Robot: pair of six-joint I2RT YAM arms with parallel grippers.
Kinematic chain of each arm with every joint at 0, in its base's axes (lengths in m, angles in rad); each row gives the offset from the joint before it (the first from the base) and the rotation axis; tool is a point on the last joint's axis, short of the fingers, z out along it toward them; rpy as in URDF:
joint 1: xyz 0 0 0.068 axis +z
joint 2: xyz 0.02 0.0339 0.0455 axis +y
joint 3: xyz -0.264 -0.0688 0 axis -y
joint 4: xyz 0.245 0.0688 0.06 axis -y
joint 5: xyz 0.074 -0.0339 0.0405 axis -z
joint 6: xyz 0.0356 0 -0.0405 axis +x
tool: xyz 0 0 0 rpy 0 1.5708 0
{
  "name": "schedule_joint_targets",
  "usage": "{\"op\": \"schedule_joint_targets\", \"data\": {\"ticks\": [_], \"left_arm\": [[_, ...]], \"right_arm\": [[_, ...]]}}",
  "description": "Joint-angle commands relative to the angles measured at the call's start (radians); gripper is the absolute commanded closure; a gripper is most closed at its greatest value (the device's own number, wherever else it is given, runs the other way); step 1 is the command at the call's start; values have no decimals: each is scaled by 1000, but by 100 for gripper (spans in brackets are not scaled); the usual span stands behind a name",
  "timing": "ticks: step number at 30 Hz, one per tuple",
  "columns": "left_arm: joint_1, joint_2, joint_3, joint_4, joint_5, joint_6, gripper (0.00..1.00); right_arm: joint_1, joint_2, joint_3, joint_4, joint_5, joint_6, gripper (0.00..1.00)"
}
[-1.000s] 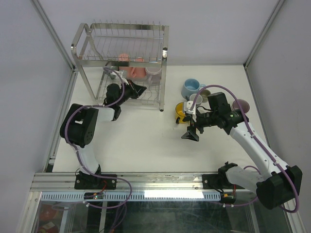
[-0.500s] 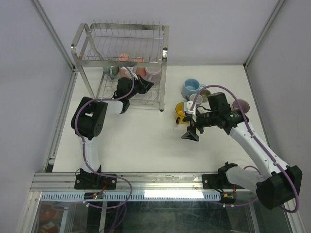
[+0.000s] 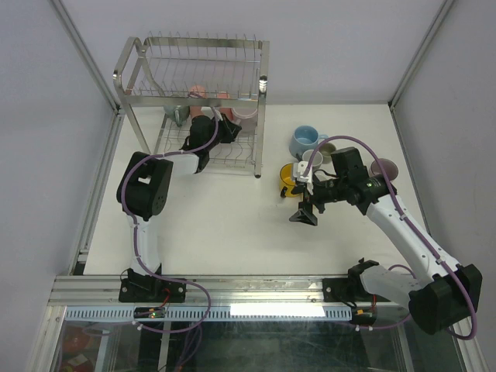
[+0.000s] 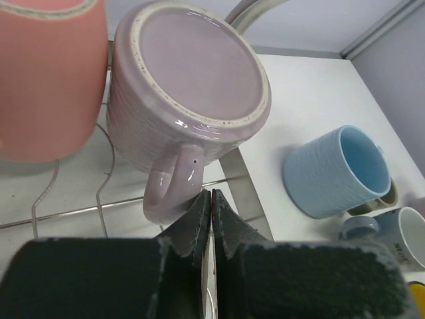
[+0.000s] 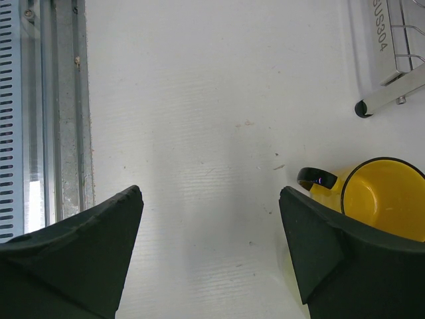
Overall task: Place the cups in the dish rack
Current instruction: Turn the cup upside down in the dish rack.
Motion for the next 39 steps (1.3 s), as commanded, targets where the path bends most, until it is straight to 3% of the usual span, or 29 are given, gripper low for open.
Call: {"op": "schedule_joint_targets", "data": {"ticks": [1,19,39], "left_arm": [[5,8,70,-23,-76,87,100],[20,48,162,-74,-175,162,100],[23,58,201,-71,-283,138,97]], "right_arm": [[3,-12,0,29,-18,-11,13],[2,-12,0,28,-17,-11,13],[1,-6,-4,31,-15,-11,13]]}}
